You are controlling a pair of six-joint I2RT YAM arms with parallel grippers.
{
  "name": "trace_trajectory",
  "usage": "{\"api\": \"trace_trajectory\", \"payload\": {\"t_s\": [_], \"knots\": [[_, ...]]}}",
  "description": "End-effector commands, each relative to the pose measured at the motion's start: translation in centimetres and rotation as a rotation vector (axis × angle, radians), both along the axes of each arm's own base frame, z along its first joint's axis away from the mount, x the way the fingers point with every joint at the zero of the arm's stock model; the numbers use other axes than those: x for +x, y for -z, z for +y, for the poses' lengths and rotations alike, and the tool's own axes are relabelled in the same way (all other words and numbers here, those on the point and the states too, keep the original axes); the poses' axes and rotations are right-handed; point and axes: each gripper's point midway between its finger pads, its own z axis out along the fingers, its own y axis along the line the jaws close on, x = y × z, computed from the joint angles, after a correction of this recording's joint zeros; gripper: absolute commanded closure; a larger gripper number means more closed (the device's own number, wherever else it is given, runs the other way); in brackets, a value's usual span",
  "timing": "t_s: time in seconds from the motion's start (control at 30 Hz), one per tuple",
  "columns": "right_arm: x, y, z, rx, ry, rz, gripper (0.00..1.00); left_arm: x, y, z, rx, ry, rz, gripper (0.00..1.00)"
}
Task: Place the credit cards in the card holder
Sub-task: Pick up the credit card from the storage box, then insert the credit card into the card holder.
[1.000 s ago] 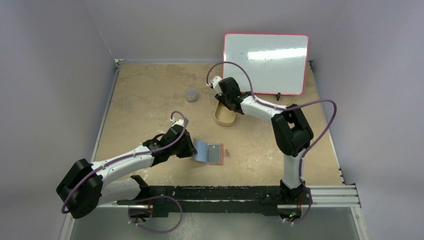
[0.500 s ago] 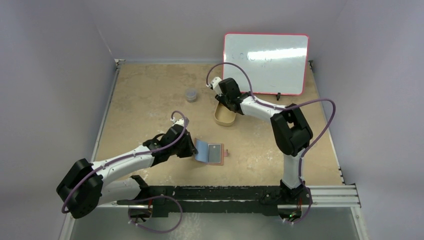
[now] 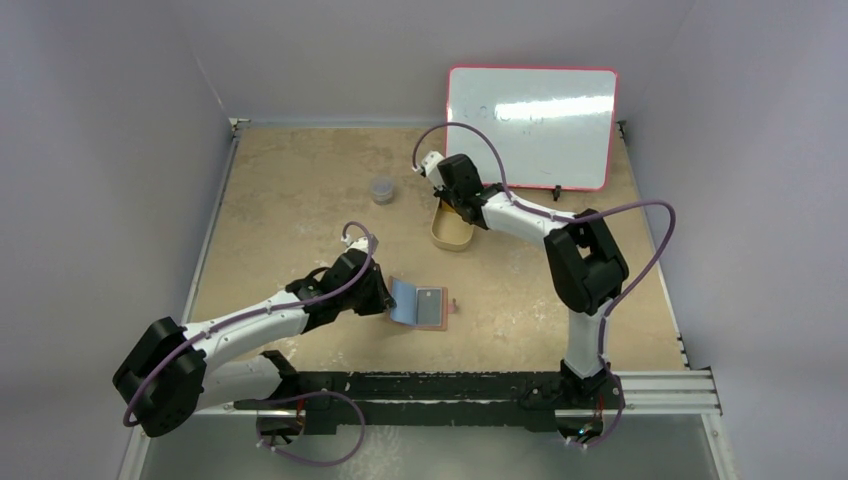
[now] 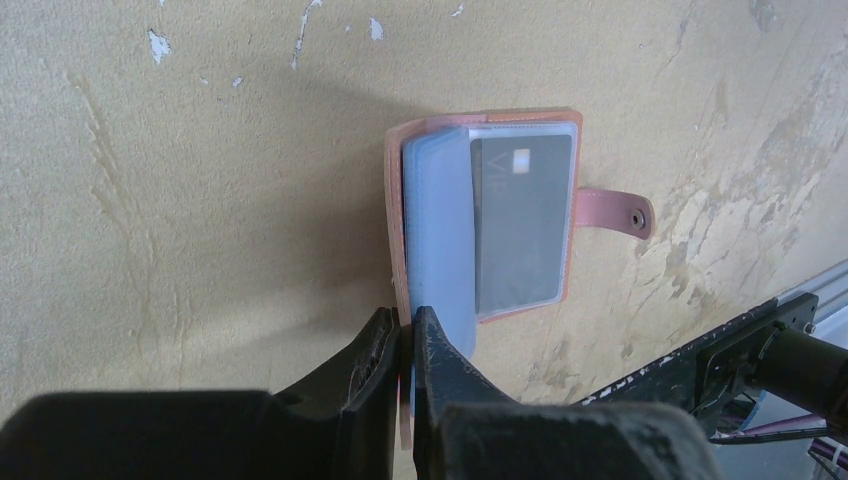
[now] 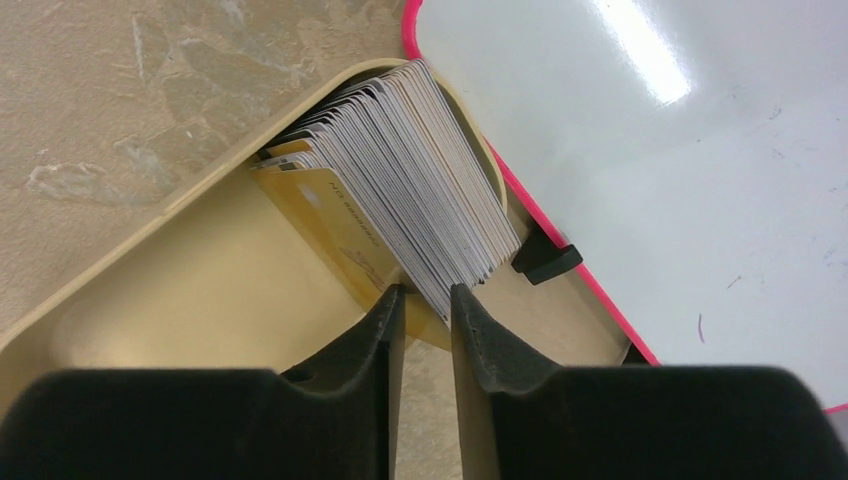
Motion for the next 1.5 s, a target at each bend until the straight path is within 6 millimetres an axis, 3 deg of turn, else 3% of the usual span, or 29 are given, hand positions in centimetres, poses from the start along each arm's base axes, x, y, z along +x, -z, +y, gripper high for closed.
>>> {"api": "trace_trajectory", "payload": {"t_s": [0.0, 0.3, 0.47, 0.67, 0.9, 1.07, 1.27, 1.47], "knots": [[0.5, -3.0, 0.1, 0.045, -0.001, -0.067, 0.78, 0.5, -0.4, -0.2, -0.016, 0.000, -0.025, 0.94], [-0.9, -2.9, 1.0, 0.090, -0.037, 0.017, 0.99, 0.5, -0.6, -0.2, -0.022, -0.006, -0.029, 0.94], [-3.2, -3.6, 2.1, 0.180, -0.070, 0.100, 1.00, 0.6, 0.1, 0.1, 0.007, -0.012, -0.023, 0.95], [-7.3, -6.1, 3.8, 0.396, -0.099, 0.182, 1.00, 0.5, -0.7, -1.2, -0.070, 0.012, -0.026, 0.96], [-12.8, -9.5, 5.9, 0.762, -0.068, 0.267, 1.00, 0.6, -1.7, -2.5, -0.176, 0.001, -0.037, 1.00], [-16.6, -11.0, 5.9, 1.023, 0.031, 0.318, 1.00, 0.7, -1.6, -3.0, -0.248, -0.033, -0.030, 1.00], [-20.8, -10.1, 6.7, 1.234, 0.054, 0.444, 1.00, 0.8, -0.7, -2.6, -0.230, -0.063, -0.020, 0.96], [-23.8, -6.1, 8.4, 1.258, 0.128, 0.588, 1.00, 0.5, 0.3, -2.0, -0.193, -0.066, -0.001, 0.84]]}}
